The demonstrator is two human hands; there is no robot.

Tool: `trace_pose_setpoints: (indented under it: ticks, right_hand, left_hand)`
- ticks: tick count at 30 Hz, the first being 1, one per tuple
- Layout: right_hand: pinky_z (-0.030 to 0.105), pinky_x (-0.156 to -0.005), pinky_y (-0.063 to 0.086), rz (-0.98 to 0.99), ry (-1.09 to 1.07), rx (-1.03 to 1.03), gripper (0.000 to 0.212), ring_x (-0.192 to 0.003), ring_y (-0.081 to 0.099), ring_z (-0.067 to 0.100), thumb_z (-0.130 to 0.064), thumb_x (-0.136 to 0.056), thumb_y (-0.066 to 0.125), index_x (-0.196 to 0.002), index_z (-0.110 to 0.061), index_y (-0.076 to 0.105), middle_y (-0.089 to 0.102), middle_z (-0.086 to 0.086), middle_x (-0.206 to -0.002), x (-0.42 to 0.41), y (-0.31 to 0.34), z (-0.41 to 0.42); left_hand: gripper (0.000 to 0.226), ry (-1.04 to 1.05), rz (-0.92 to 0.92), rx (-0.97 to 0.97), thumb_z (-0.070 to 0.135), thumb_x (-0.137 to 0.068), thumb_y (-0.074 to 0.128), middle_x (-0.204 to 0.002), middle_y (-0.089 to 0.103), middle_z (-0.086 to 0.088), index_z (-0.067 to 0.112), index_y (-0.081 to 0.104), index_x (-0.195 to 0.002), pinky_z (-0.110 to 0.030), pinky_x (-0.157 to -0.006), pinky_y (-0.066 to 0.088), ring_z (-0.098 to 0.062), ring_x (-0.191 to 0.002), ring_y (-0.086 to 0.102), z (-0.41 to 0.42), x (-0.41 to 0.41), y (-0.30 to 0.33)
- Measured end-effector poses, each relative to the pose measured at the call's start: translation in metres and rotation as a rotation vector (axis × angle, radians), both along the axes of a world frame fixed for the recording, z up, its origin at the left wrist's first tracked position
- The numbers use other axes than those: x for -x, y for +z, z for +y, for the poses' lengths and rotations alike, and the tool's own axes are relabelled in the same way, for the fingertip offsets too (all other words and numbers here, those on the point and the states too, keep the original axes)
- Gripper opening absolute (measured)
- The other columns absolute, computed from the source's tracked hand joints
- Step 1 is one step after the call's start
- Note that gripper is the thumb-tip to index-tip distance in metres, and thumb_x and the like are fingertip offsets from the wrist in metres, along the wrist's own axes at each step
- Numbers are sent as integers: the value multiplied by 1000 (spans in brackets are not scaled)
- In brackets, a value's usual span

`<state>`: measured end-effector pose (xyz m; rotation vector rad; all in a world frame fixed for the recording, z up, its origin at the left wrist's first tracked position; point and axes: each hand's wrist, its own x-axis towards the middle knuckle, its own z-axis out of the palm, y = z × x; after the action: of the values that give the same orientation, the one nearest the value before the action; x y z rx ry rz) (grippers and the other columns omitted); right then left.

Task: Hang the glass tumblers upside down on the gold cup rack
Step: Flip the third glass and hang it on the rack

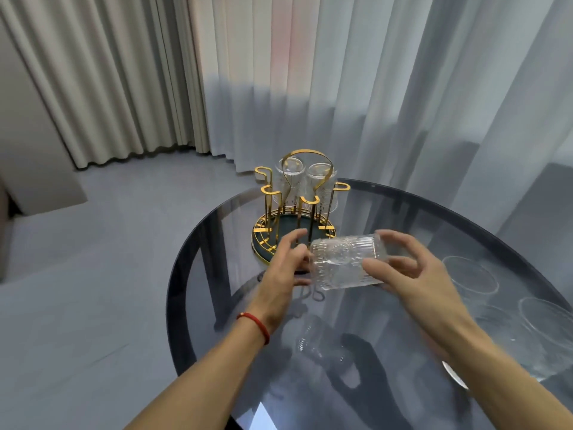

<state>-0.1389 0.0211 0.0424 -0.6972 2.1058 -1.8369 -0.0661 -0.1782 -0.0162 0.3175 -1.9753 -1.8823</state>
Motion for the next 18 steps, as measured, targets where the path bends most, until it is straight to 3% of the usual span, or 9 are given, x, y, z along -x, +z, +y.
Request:
trace_pose_setpoints:
  ticks: [3, 5, 7, 9, 14, 15, 18]
  right_hand:
    - [20, -66, 59, 189, -39, 0, 57, -85, 76, 10, -46, -65, 88, -118, -46, 66, 77, -11, -94, 5, 30, -11]
    - [29, -76, 61, 280, -41, 16, 57, -85, 77, 14, -52, -65, 89, -117, -48, 66, 78, -2, -93, 10, 56, -29]
    - [41, -81, 62, 391, -24, 8, 54, -85, 77, 18, -59, -65, 84, -115, -52, 64, 77, 3, -91, 15, 85, -57]
    - [44, -81, 62, 514, -24, -28, 55, -84, 76, 18, -63, -66, 81, -116, -52, 62, 74, 0, -90, 22, 113, -91]
    - [16, -59, 46, 647, -8, -193, 59, -84, 65, 4, -57, -68, 76, -123, -42, 63, 67, -6, -103, 36, 154, -178]
    - [16, -60, 48, 648, 7, -236, 59, -88, 65, 9, -55, -69, 77, -124, -39, 63, 64, -5, -107, 41, 156, -191]
    - [31, -84, 53, 661, 8, -372, 60, -103, 61, 20, -53, -72, 78, -127, -32, 64, 56, -2, -112, 57, 154, -218]
  left_hand:
    - [46, 243, -67, 451, 51, -92, 42, -118, 61, 0, 25, 58, -126, -41, -96, 47, -15, -115, 51, -14, 6, -17]
    - [43, 277, -144, 781, 42, -92, 52, -130, 54, -1, 20, 59, -129, -41, -105, 41, -15, -125, 40, -17, 11, -30]
    - [53, 232, -240, 947, 45, -91, 55, -147, 41, -3, 24, 50, -140, -45, -112, 31, -20, -139, 27, -16, 14, -42]
    - [61, 190, -309, 1034, 50, -92, 50, -158, 29, -3, 31, 36, -148, -50, -116, 23, -23, -147, 13, -17, 16, -53]
    - [63, 160, -336, 1133, 54, -95, 39, -163, 20, -1, 38, 19, -153, -51, -116, 20, -23, -150, 6, -25, 16, -63]
    - [62, 156, -328, 1131, 55, -96, 37, -164, 18, -1, 39, 18, -153, -51, -117, 18, -22, -150, 5, -27, 15, -65]
    - [61, 154, -300, 1110, 54, -97, 32, -165, 16, -1, 40, 16, -154, -50, -118, 13, -21, -151, 2, -28, 13, -69]
